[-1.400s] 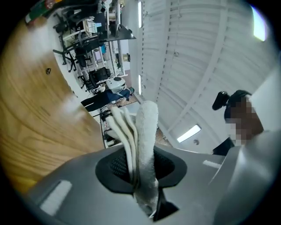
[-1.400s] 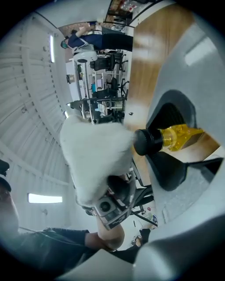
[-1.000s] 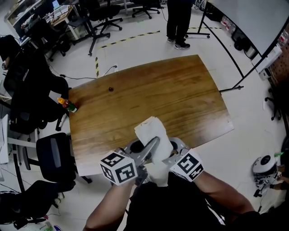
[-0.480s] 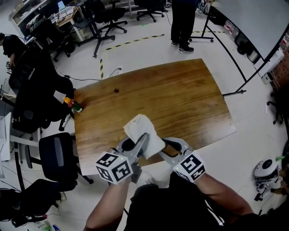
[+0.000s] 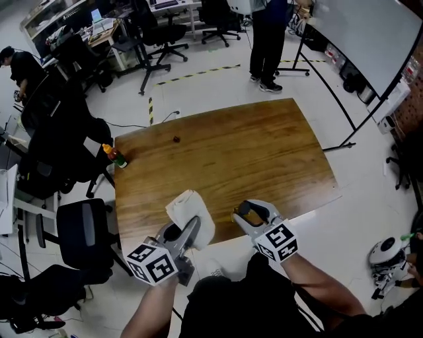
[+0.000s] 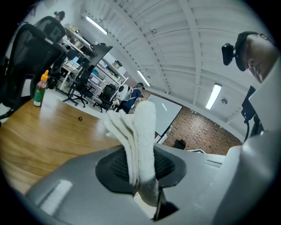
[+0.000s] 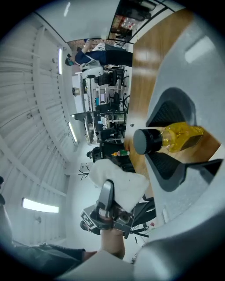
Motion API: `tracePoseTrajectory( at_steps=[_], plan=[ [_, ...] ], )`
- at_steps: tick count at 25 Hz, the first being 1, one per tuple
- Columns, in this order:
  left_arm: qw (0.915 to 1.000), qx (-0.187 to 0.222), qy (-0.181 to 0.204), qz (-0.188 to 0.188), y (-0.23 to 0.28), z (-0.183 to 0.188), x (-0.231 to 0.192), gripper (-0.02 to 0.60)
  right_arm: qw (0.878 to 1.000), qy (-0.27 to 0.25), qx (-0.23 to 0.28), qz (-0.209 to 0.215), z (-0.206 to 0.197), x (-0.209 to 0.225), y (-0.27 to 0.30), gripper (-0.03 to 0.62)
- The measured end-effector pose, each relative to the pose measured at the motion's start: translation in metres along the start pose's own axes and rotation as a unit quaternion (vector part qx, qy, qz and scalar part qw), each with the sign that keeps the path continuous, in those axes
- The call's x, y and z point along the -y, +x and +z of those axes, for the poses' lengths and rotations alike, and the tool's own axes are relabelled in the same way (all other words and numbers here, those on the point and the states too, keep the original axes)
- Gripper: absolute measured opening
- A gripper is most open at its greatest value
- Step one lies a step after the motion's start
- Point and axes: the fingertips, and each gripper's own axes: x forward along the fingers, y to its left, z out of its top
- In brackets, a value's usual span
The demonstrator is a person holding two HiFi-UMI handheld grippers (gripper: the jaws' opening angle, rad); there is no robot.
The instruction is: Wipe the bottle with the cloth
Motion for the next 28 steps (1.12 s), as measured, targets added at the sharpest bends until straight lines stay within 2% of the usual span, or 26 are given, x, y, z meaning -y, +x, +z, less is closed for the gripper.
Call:
tracePoseTrajectory(
  at_steps=[4, 6, 9, 10, 11, 12, 16, 20, 23, 25, 28],
  plan=[
    [0.9988, 0.006, -0.044, -0.018, -0.026, -0.019, -0.005, 0.104, 0.999, 0.01, 0.031, -0.025, 0.018, 0.003, -0.021, 0.268],
    [0.9982, -0.002, -0.056, -0.023, -0.034, -0.03, -0.007, 0.104, 0.998, 0.018, 0.027, -0.047, 0.017, 0.008, -0.037, 0.272],
    [0.9982, -0.022, -0.053, -0.017, -0.039, -0.049, -0.005, 0.104, 0.996, 0.06, -0.008, -0.061, -0.011, 0.013, -0.071, 0.266],
    [0.9981, -0.028, -0.053, -0.015, -0.038, -0.055, -0.002, 0.104, 0.995, 0.076, -0.024, -0.055, -0.025, 0.011, -0.084, 0.196],
    [0.998, -0.031, -0.053, -0.016, -0.038, -0.062, 0.003, 0.104, 0.994, 0.094, -0.037, -0.042, -0.039, 0.007, -0.098, 0.048],
    [0.9979, -0.032, -0.054, -0.018, -0.037, -0.068, 0.009, 0.104, 0.992, 0.114, -0.048, -0.025, -0.051, 0.002, -0.112, 0.008],
    [0.9987, -0.027, -0.041, -0.017, -0.047, -0.089, 0.033, 0.104, 0.982, 0.173, -0.072, 0.029, -0.074, -0.023, -0.15, 0.008],
    [0.9995, -0.027, -0.008, 0.017, -0.05, -0.122, 0.06, 0.104, 0.985, 0.146, -0.049, 0.079, -0.067, -0.037, -0.183, 0.008],
    [0.999, -0.011, 0.005, 0.044, -0.049, -0.143, 0.095, 0.104, 0.984, 0.13, -0.03, 0.121, -0.064, -0.043, -0.217, 0.008],
    [0.998, 0.007, 0.0, 0.063, -0.054, -0.158, 0.124, 0.104, 0.98, 0.141, -0.03, 0.139, -0.068, -0.049, -0.243, 0.008],
    [0.9957, 0.031, -0.026, 0.083, -0.062, -0.194, 0.17, 0.104, 0.967, 0.185, -0.03, 0.17, -0.082, -0.054, -0.281, 0.008]
  ],
)
